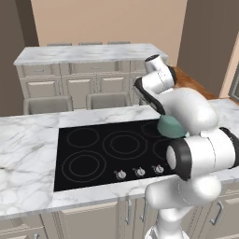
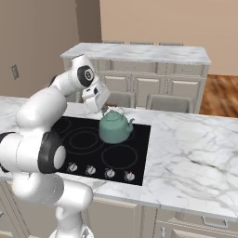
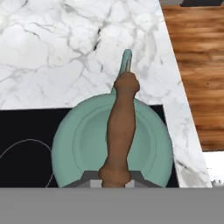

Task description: The kettle is done boiling. Turn off the stove, then wait for 300 timesteps before moving the kettle to the dining table.

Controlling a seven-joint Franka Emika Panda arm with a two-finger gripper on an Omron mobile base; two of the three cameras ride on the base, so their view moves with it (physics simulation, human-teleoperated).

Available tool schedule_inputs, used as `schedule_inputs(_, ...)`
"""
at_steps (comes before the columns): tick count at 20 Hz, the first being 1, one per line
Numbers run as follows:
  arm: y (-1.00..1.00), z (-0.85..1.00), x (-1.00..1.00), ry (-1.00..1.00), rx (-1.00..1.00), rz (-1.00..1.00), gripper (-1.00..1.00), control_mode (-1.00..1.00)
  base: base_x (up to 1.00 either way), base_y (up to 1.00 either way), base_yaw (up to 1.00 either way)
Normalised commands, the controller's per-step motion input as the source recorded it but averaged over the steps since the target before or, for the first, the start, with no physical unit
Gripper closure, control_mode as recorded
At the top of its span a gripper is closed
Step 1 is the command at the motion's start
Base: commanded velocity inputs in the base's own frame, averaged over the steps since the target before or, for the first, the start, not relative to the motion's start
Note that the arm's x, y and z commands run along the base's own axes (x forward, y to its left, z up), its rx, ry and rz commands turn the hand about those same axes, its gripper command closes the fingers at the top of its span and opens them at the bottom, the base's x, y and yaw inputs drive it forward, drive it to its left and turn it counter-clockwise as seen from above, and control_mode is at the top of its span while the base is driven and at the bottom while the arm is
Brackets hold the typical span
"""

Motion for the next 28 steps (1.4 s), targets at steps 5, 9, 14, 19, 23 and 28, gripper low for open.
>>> schedule_inputs(5,0.0,0.01,-0.49,-0.09,-0.12,0.0,1.0,-1.0,0.0,0.0,0.0)
schedule_inputs(9,-0.05,0.08,-0.46,-0.07,-0.07,0.0,1.0,-1.0,0.0,0.0,0.0)
schedule_inputs(14,0.0,0.03,-0.02,-0.01,0.0,0.0,1.0,-1.0,0.0,0.0,0.0)
schedule_inputs(19,-0.01,0.03,-0.1,-0.02,0.0,-0.01,1.0,1.0,-0.32,-0.16,-0.05)
schedule_inputs(23,0.0,0.0,0.0,0.0,0.0,0.0,1.0,1.0,-0.76,-0.43,-0.08)
schedule_inputs(28,0.0,0.0,0.0,0.0,0.0,0.0,1.0,1.0,-0.71,-0.49,-0.08)
